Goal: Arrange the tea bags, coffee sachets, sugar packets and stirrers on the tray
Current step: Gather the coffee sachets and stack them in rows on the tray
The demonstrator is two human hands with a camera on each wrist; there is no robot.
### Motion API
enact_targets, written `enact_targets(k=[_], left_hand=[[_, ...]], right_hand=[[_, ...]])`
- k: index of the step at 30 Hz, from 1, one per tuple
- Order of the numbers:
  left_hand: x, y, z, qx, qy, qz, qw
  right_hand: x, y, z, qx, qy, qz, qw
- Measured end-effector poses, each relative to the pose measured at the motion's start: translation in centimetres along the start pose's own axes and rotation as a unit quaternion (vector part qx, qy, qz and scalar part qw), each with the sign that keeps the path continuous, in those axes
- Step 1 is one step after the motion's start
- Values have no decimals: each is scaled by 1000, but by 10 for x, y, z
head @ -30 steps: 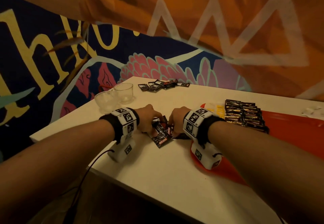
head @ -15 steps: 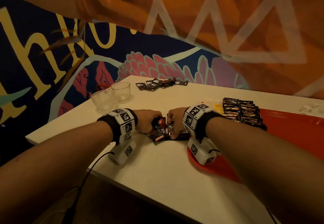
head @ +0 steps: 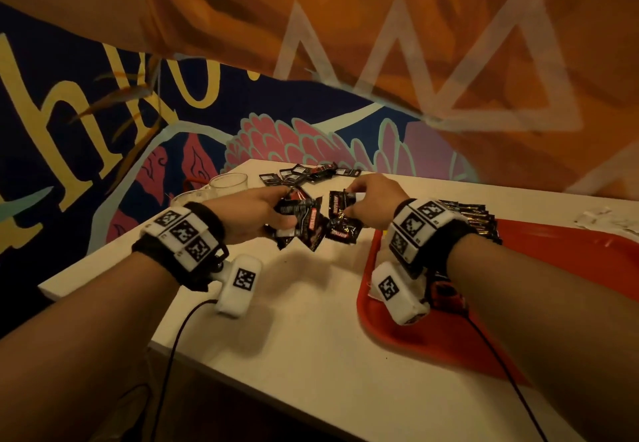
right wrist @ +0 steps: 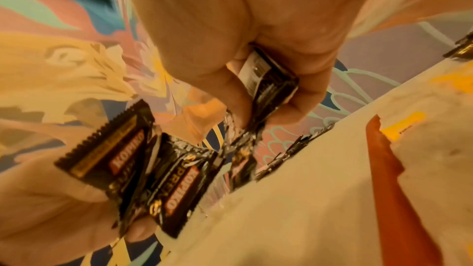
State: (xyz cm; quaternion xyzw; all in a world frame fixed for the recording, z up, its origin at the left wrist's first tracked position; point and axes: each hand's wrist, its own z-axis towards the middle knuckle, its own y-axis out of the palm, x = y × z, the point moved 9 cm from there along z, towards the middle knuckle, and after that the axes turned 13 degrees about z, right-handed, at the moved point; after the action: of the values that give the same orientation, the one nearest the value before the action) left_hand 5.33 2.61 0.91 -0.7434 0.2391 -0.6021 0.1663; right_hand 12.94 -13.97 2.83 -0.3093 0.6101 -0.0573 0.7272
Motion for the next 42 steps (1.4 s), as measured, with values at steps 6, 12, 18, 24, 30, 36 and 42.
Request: enact_targets(k=[6,12,18,24,30,36,42], left_hand=[[67,32,2,-78,80,-10,994],[108,59,23,-37,93,79,992],[146,90,45,62,189,71,977],[157,144,60,-187,256,-354,880],[174,186,69,-228,223,-383,867],[153,182,85,-106,184,-406,889],[144,199,66,-181,220,-398,872]], right_hand=[[2,-55,-18,77,-33,59,995],[-2,-85,-44,76,-44,174,981],[8,-119,-61,112,-137,89,980],[13,-157,-77,115,-208,221,946],[16,-168,-93,182,-271,20,945],[25,-162,-99,162,-265,-130,941],[19,-115,-103,-2,-289,-292,912]])
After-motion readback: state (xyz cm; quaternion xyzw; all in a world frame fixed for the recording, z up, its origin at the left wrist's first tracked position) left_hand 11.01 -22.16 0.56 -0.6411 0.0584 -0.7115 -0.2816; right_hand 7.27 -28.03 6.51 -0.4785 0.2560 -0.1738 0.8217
